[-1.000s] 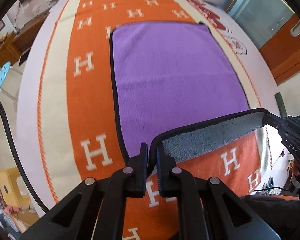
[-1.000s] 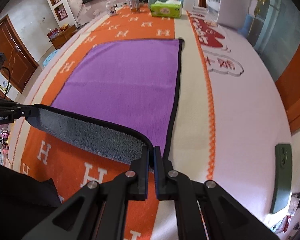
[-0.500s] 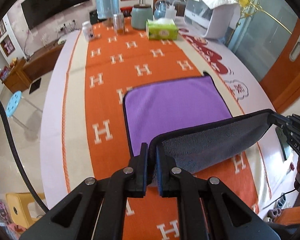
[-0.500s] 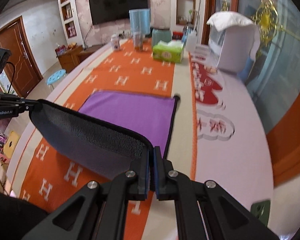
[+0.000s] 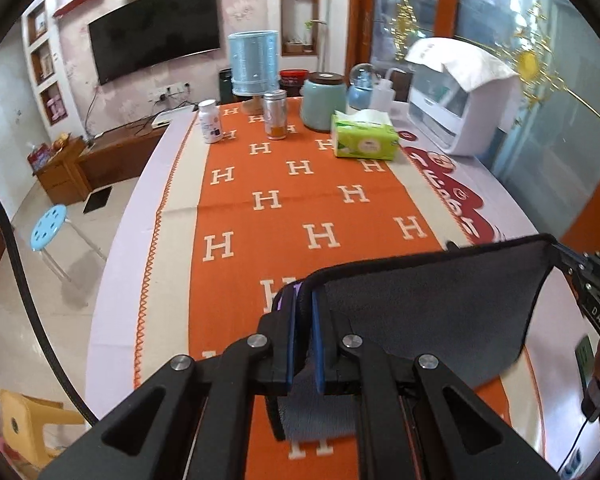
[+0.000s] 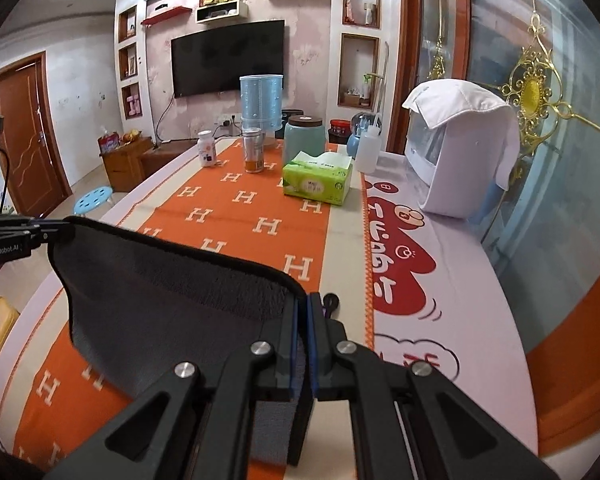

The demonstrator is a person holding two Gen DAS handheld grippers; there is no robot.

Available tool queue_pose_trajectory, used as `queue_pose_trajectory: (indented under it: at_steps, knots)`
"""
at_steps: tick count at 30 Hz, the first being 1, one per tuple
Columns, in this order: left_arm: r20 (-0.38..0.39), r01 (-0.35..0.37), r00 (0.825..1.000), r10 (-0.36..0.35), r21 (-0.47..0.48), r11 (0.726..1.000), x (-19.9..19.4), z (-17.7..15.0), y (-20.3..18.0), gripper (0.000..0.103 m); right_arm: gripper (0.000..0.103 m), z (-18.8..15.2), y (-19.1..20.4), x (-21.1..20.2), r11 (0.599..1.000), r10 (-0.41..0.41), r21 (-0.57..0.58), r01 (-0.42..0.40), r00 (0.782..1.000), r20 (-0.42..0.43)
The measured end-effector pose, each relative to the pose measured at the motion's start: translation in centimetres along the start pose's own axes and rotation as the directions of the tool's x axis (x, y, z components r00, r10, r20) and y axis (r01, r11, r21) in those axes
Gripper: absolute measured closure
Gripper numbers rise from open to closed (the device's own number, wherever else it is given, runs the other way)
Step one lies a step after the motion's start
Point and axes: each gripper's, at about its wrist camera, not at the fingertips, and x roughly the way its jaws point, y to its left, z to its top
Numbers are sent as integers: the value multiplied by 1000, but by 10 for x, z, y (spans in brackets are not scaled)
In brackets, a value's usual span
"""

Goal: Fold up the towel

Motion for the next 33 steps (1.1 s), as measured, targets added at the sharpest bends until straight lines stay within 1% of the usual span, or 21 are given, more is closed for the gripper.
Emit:
queue_pose_trajectory:
  at_steps: [2, 5, 8, 10, 11, 13, 14, 16, 18, 21, 22, 24, 27, 28, 31, 32, 33]
  knots:
    - [-2, -11, 1000, 11, -17, 1000, 10, 0, 1, 98, 99, 0, 1, 12, 1000, -1, -11, 1, 1000, 3]
    - [-26, -36, 999, 36, -31, 999, 31, 0, 2, 97, 99, 0, 4, 28, 1000, -4, -30, 5, 1000, 6]
    - [-59, -54, 997, 51, -52, 997, 49, 1, 4, 97, 99, -1, 3, 43, 1000, 8, -28, -8, 1000, -10]
    - [-80, -58, 995, 53, -69, 996, 59, 0, 6, 95, 97, -2, 0, 53, 1000, 9, -22, -9, 1000, -26]
    - [-87, -60, 995, 53, -76, 995, 63, -1, 6, 94, 95, -2, -1, 57, 1000, 6, -20, -7, 999, -31]
    - [-99, -76, 993, 67, -84, 994, 71, -1, 8, 87, 93, -3, -5, 66, 1000, 2, -13, -3, 999, -43]
    - [-106, -87, 991, 78, -85, 993, 75, -1, 8, 81, 92, -4, -7, 69, 1000, -3, -7, 2, 999, -45]
    - [-115, -96, 990, 85, -89, 991, 80, -1, 9, 76, 86, -5, -12, 74, 1000, -5, 13, 6, 999, -52]
    - [-127, -96, 988, 83, -98, 991, 85, -3, 11, 70, 69, -7, -16, 78, 1000, -4, 26, 6, 998, -59]
    - [-141, -97, 987, 80, -121, 988, 89, -4, 13, 65, 58, -10, -20, 81, 999, -5, 34, 7, 998, -70]
    - [-148, -95, 986, 76, -127, 987, 91, -5, 13, 63, 56, -10, -20, 81, 999, -3, 38, 6, 997, -74]
    - [-154, -95, 985, 74, -132, 987, 91, -6, 12, 53, 50, -11, -21, 81, 999, -1, 44, 4, 997, -76]
    - [-148, -91, 986, 71, -133, 987, 86, -6, 9, 46, 42, -10, -20, 80, 999, 3, 49, 1, 997, -78]
    - [-148, -88, 987, 68, -134, 987, 85, -5, 8, 44, 41, -10, -20, 79, 999, 5, 53, -1, 997, -79]
    - [-147, -88, 987, 68, -133, 987, 77, -6, 6, 26, 35, -10, -18, 74, 998, 12, 66, -7, 997, -81]
    - [-148, -84, 987, 64, -134, 987, 74, -6, 6, 18, 33, -10, -17, 73, 998, 16, 69, -11, 997, -81]
    - [-142, -75, 988, 55, -139, 987, 69, -6, 6, 14, 29, -10, -16, 71, 997, 22, 73, -16, 996, -84]
